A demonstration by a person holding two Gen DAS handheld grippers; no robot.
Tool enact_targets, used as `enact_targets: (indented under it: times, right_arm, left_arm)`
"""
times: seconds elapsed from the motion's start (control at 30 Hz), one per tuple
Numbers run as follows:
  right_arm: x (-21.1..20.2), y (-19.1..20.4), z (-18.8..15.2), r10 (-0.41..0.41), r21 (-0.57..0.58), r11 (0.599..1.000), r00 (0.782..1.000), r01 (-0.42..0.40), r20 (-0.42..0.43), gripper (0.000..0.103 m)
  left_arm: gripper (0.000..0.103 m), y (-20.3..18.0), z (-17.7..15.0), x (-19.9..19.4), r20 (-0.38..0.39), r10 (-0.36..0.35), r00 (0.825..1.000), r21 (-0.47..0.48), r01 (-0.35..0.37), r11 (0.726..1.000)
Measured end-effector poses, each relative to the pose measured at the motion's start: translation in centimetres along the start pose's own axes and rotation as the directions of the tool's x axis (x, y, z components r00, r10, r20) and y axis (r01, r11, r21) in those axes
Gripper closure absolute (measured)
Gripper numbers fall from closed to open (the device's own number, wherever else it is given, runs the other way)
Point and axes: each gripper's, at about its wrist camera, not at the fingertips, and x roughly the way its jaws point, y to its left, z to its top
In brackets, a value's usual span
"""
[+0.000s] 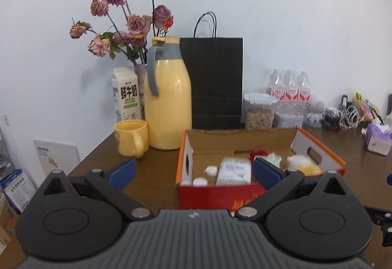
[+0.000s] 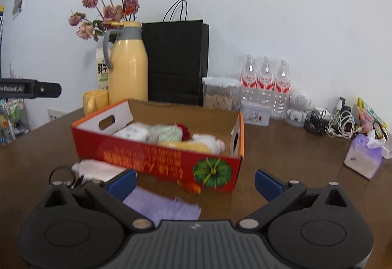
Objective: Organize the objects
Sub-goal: 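Withdraw both grippers from the box toward the cable and navy case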
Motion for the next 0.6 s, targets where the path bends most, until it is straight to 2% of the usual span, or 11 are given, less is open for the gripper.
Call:
enact_targets:
  times: [0.3, 0.47, 0.6]
  right_arm:
    - [-2.4, 1.7, -3.7, 0.018, -0.043, 0.999, 0.996, -0.022, -0.085, 0.000]
    - [-2.3, 2.9, -5.6, 0.031, -0.065, 0.997, 0.989, -0.041, -0.147, 0.000]
    - [-1.7, 3.2, -5.8, 0.052, -0.053, 0.997, 0.985, -0.062, -0.166, 0.000]
  left_arm:
    - [0.000, 0.3, -3.4, -3.1, -0.077, -0.015, 0.997, 0.022, 0.017, 1.000]
    - [0.000, 0.4, -5.8, -3.8, -0.143, -0.031, 0.989, 0.027, 0.036, 0.999]
    - [0.000, 0.7, -7.0, -4.0, -0.176, -0.035, 0.984, 0.020, 0.039, 0.999]
